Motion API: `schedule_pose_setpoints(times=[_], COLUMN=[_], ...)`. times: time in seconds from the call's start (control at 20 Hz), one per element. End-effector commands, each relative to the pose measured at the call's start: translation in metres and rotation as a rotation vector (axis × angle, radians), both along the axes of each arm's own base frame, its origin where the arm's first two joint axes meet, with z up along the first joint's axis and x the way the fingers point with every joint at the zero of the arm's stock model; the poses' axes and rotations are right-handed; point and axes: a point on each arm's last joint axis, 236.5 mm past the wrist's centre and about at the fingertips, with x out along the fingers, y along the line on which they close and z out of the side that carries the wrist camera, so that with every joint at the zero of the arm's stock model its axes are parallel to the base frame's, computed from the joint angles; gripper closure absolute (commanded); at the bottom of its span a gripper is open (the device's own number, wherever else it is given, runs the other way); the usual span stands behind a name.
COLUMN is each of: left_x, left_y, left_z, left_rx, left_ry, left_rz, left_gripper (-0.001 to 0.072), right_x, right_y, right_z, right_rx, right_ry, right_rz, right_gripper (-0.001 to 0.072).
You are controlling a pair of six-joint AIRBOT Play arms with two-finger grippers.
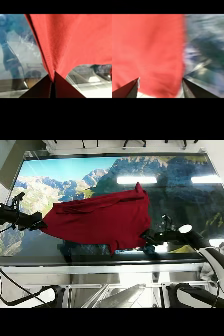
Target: Fold the shirts.
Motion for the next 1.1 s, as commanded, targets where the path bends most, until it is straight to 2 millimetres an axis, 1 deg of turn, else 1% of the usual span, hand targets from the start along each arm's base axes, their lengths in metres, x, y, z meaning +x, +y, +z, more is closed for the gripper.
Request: schedule_pose_setpoints(times=[0.0, 0.05, 0.1, 0.15, 0.2, 0.3, 0.35, 0.4, 0.5, 0.55, 0.6, 0.65, 0.7, 0.75, 0.8, 0.85, 0.95, 1.0, 1.05], left_x=[-0.003, -0.004, -0.005, -0.005, -0.006, -0.006, -0.007, -0.009, -0.019, -0.026, -0.034, -0.042, -0.05, -0.057, -0.064, -0.072, -0.093, -0.106, -0.117], left_y=[-0.003, -0.003, -0.004, -0.004, -0.004, -0.004, -0.005, -0.006, -0.011, -0.018, -0.027, -0.038, -0.051, -0.062, -0.067, -0.067, -0.063, -0.062, -0.063], left_z=[0.002, 0.002, 0.002, 0.002, 0.004, 0.016, 0.028, 0.043, 0.081, 0.102, 0.122, 0.145, 0.169, 0.196, 0.228, 0.257, 0.306, 0.322, 0.334], left_rx=[-0.007, -0.008, -0.01, -0.011, -0.01, 0.003, 0.014, 0.026, 0.059, 0.076, 0.088, 0.1, 0.112, 0.126, 0.163, 0.209, 0.303, 0.339, 0.359], left_ry=[0.004, 0.007, 0.012, 0.013, 0.01, -0.025, -0.058, -0.098, -0.202, -0.265, -0.328, -0.404, -0.48, -0.56, -0.654, -0.735, -0.85, -0.868, -0.868], left_rz=[0.004, 0.004, 0.002, 0.001, 0.001, 0.013, 0.024, 0.038, 0.053, 0.048, 0.046, 0.031, 0.0, -0.024, -0.043, -0.05, -0.078, -0.106, -0.135], left_gripper=[0.0692, 0.0692, 0.0692, 0.0692, 0.0691, 0.0692, 0.0692, 0.0692, 0.0692, 0.0692, 0.0692, 0.0692, 0.0692, 0.0693, 0.0693, 0.0692, 0.0693, 0.0693, 0.0693], right_x=[-0.006, -0.006, -0.005, -0.001, 0.005, 0.017, 0.02, 0.018, 0.014, 0.011, 0.007, 0.001, -0.007, -0.014, -0.023, -0.032, -0.05, -0.06, -0.071], right_y=[0.035, 0.042, 0.044, 0.042, 0.036, 0.016, 0.006, -0.007, -0.034, -0.048, -0.061, -0.071, -0.081, -0.09, -0.099, -0.108, -0.119, -0.121, -0.122], right_z=[-0.016, -0.017, -0.014, -0.007, 0.005, 0.047, 0.073, 0.099, 0.159, 0.195, 0.238, 0.277, 0.317, 0.35, 0.382, 0.41, 0.449, 0.462, 0.476], right_rx=[0.01, 0.018, 0.019, 0.018, 0.01, -0.013, -0.029, -0.063, -0.164, -0.221, -0.282, -0.341, -0.411, -0.48, -0.545, -0.604, -0.686, -0.711, -0.729], right_ry=[0.021, 0.022, -0.001, -0.03, -0.07, -0.194, -0.262, -0.32, -0.449, -0.527, -0.626, -0.711, -0.787, -0.845, -0.894, -0.93, -0.96, -0.965, -0.975], right_rz=[0.015, 0.011, 0.032, 0.038, 0.039, 0.044, 0.042, 0.051, 0.04, 0.03, 0.027, 0.027, 0.027, 0.03, 0.027, 0.02, 0.023, 0.038, 0.041], right_gripper=[0.0119, 0.0202, 0.0691, 0.0692, 0.0692, 0.0693, 0.0693, 0.0693, 0.0693, 0.0693, 0.0693, 0.0693, 0.0693, 0.0693, 0.0693, 0.0693, 0.0693, 0.0693, 0.0693])
